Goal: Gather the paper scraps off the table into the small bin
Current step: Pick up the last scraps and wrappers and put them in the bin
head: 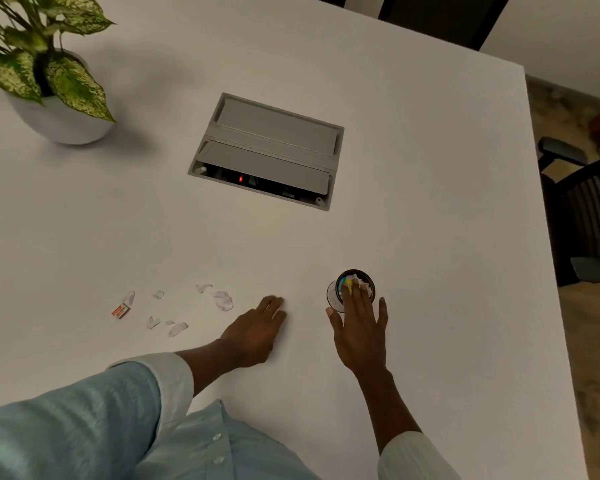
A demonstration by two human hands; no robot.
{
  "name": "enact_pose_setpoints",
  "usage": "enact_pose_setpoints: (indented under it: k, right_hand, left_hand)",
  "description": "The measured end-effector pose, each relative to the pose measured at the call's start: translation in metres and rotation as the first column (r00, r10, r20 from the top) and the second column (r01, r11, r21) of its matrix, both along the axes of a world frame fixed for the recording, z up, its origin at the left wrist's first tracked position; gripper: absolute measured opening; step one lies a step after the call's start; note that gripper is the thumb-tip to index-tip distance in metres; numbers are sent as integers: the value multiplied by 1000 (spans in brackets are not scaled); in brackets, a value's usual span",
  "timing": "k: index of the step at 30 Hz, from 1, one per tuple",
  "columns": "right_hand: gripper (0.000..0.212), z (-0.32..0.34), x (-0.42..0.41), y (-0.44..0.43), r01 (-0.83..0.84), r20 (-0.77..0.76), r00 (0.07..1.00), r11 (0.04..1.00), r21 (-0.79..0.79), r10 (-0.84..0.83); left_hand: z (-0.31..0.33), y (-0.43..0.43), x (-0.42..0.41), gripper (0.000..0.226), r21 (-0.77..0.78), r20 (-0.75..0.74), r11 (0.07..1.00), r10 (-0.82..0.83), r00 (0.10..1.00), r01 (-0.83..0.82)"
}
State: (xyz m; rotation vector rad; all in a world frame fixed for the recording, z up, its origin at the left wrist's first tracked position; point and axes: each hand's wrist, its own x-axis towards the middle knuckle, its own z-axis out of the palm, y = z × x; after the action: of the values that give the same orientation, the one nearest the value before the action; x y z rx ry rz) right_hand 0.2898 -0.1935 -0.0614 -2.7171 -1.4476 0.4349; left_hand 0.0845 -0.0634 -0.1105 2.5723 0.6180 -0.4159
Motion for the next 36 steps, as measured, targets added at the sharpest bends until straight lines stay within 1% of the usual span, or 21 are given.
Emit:
enact_pose_setpoints:
  k: [2, 5, 7, 8, 10, 13, 14, 17, 20, 23, 25, 27, 28, 30, 33, 36]
  right_hand:
    - [67, -2, 0, 2, -1, 18, 1000, 1000, -14, 1]
    - [65, -2, 0, 4, 6, 14, 1000, 1000, -20, -6]
    - [62, 1, -2, 7, 36, -3, 999, 999, 11, -36]
    - [58, 3, -4, 8, 60, -8, 998, 997, 57, -60]
    - [45, 7, -8, 10, 77, 14, 997, 977, 199, -81]
    - [31, 9, -16, 11, 11, 115, 992, 935, 353, -55]
    - [30, 10, -20, 13, 0, 116, 992, 921, 388, -49]
    - [28, 14, -43, 27, -14, 12, 1000, 898, 440, 10]
    - [27, 12, -73, 45, -113, -84, 983, 904, 412, 161]
    - [32, 4, -104, 66, -183, -211, 943, 930, 320, 258]
    - [38, -3, -123, 80, -231, -262, 920, 943, 240, 292]
    - [47, -12, -137, 94, -280, -292, 903, 947, 158, 316]
    - [52, -16, -143, 101, -306, -303, 895, 945, 112, 326]
    - [61, -23, -150, 113, -350, -318, 885, 936, 27, 340]
    - [71, -32, -155, 128, -418, -318, 867, 907, -46, 384]
    - [73, -37, -158, 142, -491, -281, 845, 868, -69, 455]
  left_hand:
    - [-11, -6, -18, 70, -10, -7, 999, -45, 999, 45]
    - [-17, -11, -34, 85, -20, -3, 996, -92, 996, 92]
    - [-16, -12, -38, 86, -24, -9, 996, -86, 996, 86]
    - [-15, -13, -39, 83, -28, -17, 997, -75, 997, 74]
    - [-13, -13, -42, 74, -40, -29, 998, -45, 999, 43]
    - [-11, -13, -55, 61, -50, -9, 998, 35, 999, -36]
    - [-10, -13, -61, 57, -42, 9, 997, 60, 998, -59]
    - [-9, -11, -91, 51, -10, 56, 993, 116, 992, -115]
    - [-8, -10, -128, 51, 62, 87, 980, 186, 979, -191]
    - [-4, -6, -166, 58, 144, 79, 919, 360, 929, -368]
    - [0, -1, -187, 62, 181, 48, 835, 520, 853, -519]
    - [5, 5, -200, 65, 192, 28, 720, 675, 737, -667]
    - [6, 8, -204, 68, 182, 28, 668, 730, 683, -721]
    - [6, 14, -206, 70, 133, 23, 607, 788, 615, -783]
    - [5, 19, -194, 72, 26, 7, 560, 828, 560, -828]
    - [6, 24, -172, 75, -12, -31, 504, 863, 504, -864]
